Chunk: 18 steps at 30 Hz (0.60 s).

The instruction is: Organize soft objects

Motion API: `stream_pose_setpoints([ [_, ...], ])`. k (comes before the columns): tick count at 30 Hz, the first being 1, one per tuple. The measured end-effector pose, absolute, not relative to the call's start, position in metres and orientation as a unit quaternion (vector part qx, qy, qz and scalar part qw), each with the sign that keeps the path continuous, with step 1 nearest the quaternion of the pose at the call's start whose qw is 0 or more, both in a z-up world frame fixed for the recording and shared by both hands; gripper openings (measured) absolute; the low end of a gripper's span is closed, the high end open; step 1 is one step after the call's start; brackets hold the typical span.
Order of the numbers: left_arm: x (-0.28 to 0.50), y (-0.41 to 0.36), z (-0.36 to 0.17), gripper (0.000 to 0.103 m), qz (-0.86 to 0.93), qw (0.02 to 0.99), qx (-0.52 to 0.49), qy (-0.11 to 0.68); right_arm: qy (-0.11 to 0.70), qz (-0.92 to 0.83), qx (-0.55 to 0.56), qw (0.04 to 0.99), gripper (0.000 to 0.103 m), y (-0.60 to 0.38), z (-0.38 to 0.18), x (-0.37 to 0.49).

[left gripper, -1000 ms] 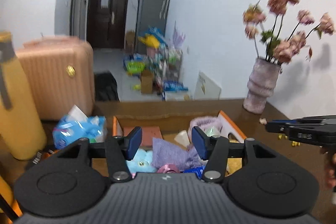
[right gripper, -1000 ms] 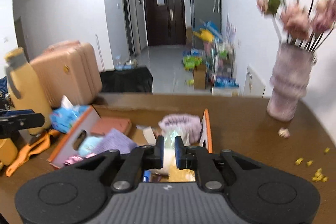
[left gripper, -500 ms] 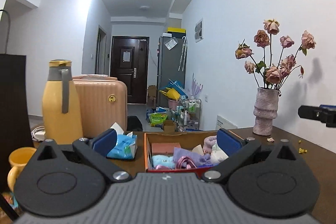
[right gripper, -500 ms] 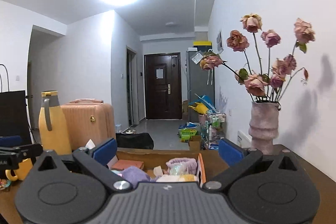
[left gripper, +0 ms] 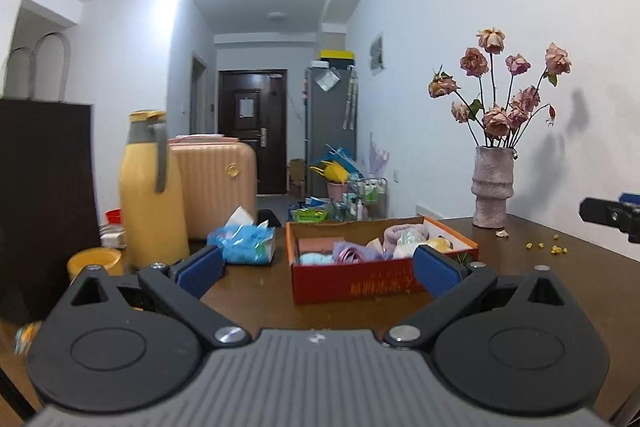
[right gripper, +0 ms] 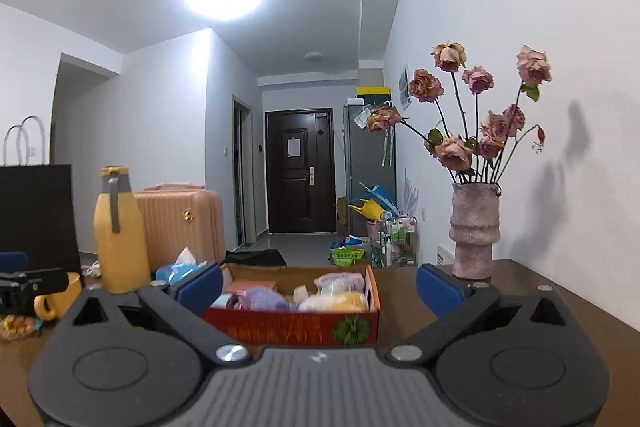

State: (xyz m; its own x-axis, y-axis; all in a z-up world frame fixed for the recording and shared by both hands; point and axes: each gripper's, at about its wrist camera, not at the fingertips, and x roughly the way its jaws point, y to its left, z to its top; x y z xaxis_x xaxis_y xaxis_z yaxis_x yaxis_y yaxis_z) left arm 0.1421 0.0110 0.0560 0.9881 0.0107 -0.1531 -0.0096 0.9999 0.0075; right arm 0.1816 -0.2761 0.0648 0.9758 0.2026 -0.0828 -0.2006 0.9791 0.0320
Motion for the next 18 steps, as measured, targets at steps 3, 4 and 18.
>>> stream_pose_setpoints([
  [3,0.106,0.006,0.042,0.103,0.008,0.998,0.008,0.064,0.058,0.093,0.017,0.994,0.103,-0.279,0.047,0.152],
  [4,0.095,0.004,0.037,0.103,0.006,0.998,0.014,0.057,0.063,0.091,0.021,0.994,0.103,-0.280,0.041,0.142],
  [18,0.011,0.007,0.003,0.103,0.005,0.997,0.001,0.083,0.100,0.120,0.020,0.988,0.103,-0.249,-0.011,0.029],
])
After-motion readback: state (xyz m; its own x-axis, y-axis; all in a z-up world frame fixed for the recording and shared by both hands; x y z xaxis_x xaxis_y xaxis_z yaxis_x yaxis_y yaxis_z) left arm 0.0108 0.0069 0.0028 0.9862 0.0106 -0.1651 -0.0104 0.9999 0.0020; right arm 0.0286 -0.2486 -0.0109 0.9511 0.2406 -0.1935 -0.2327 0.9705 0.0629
